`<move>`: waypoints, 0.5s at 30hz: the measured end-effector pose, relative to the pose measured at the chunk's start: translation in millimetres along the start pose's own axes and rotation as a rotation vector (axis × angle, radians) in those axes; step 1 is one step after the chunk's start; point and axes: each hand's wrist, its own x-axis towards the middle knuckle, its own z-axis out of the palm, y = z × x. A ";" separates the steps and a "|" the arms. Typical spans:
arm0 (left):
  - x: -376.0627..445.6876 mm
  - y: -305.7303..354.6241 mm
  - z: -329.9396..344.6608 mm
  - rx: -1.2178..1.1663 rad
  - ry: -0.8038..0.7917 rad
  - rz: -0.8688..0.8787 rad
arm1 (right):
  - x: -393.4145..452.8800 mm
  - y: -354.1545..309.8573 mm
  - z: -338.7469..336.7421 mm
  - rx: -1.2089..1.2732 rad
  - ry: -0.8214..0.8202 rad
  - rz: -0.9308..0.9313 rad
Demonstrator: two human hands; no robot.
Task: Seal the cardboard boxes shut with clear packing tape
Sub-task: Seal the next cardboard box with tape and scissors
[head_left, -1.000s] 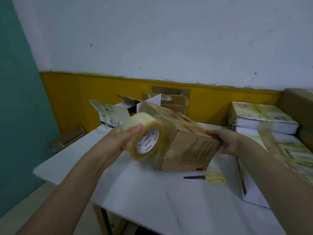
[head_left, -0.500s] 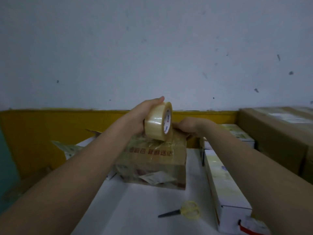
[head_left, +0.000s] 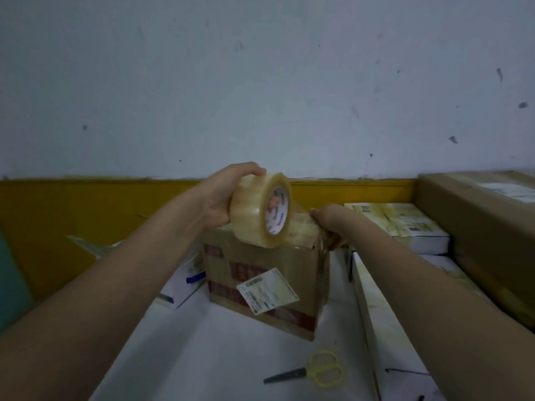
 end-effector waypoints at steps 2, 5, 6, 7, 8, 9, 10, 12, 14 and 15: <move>-22.7 -14.4 -11.2 0.057 -0.023 -0.042 | 4.6 0.7 -1.7 0.035 -0.012 0.012; -51.3 -55.3 -8.1 0.084 0.011 -0.161 | 10.6 1.8 -3.4 0.091 -0.024 0.004; -54.7 -71.4 -3.9 0.078 0.038 -0.184 | 11.0 1.8 -2.9 0.107 -0.026 -0.002; -55.2 -88.0 -0.6 0.065 0.064 -0.199 | 11.3 1.7 -1.4 0.110 -0.020 -0.006; -53.3 -103.6 1.6 0.044 0.089 -0.214 | 9.3 0.8 -0.1 0.103 -0.013 -0.003; -48.7 -118.6 2.7 0.033 0.100 -0.229 | 9.1 0.4 0.3 0.103 -0.003 -0.001; -45.2 -130.6 4.8 0.031 0.101 -0.247 | 7.3 0.3 0.7 0.106 0.010 0.002; -39.4 -149.0 9.9 0.051 0.069 -0.286 | 2.5 -1.3 1.8 0.095 0.041 -0.002; -34.3 -162.0 16.7 0.026 0.061 -0.309 | 2.1 -1.3 3.8 0.082 0.088 -0.025; -32.4 -165.3 20.2 0.026 0.071 -0.306 | 4.1 0.5 6.0 0.089 0.107 -0.038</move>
